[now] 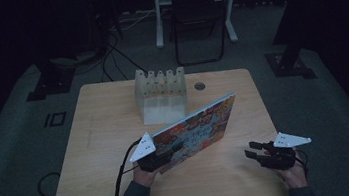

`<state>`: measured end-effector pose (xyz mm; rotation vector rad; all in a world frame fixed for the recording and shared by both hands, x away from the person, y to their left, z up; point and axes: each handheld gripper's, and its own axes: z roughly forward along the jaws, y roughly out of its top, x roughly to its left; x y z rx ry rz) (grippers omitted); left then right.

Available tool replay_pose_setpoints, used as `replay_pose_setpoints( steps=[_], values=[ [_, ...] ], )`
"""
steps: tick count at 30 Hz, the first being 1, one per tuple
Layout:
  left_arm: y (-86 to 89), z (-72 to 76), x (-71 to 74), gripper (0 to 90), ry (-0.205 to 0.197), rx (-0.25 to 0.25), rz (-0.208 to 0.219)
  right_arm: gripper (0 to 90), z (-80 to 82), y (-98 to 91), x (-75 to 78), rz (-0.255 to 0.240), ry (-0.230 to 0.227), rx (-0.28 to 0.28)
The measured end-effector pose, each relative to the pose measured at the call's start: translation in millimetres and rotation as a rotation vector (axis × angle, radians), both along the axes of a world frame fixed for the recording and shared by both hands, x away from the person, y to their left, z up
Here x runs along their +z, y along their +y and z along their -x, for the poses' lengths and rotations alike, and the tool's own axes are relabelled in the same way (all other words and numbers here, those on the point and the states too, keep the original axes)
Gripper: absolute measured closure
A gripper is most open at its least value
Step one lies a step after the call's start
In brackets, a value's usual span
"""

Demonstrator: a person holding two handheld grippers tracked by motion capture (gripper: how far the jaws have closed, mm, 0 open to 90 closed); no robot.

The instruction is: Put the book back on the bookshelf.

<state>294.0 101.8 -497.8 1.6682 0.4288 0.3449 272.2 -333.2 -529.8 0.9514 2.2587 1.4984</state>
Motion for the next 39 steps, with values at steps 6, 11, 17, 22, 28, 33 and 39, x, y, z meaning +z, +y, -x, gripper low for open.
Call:
replay_pose_setpoints(
  steps=[6, 11, 17, 22, 28, 33, 39],
  values=[
    [-3.6, 1.7, -4.2, 76.6, -0.01, -0.022, 0.009, 54.5, 0.1, 1.9, -3.1, 0.018, 0.014, -0.001],
    [-8.0, 1.2, -8.9, 72.2, -0.001, -0.034, 0.008, 54.3, 0.2, 2.6, -5.8, 0.029, 0.021, 0.0],
    [-17.3, 2.7, -11.2, 75.2, -0.006, -0.03, -0.006, 54.0, 1.1, 0.3, -10.1, 0.036, 0.032, -0.007],
    [-21.5, 3.1, -10.4, 76.5, -0.002, 0.002, -0.006, 53.9, 2.5, -2.0, -12.7, 0.037, 0.039, -0.015],
    [-23.0, 2.8, -10.8, 80.2, 0.002, 0.084, 0.012, 53.9, 2.7, -3.1, -16.0, 0.043, 0.05, -0.022],
    [-23.0, 3.2, -10.9, 80.6, -0.006, 0.082, 0.007, 53.9, 2.8, -2.0, -17.8, 0.049, 0.054, -0.019],
    [-23.1, 2.2, -11.3, 79.1, -0.002, 0.056, 0.012, 53.8, 3.2, -1.1, -19.9, 0.056, 0.059, -0.016]
  ],
)
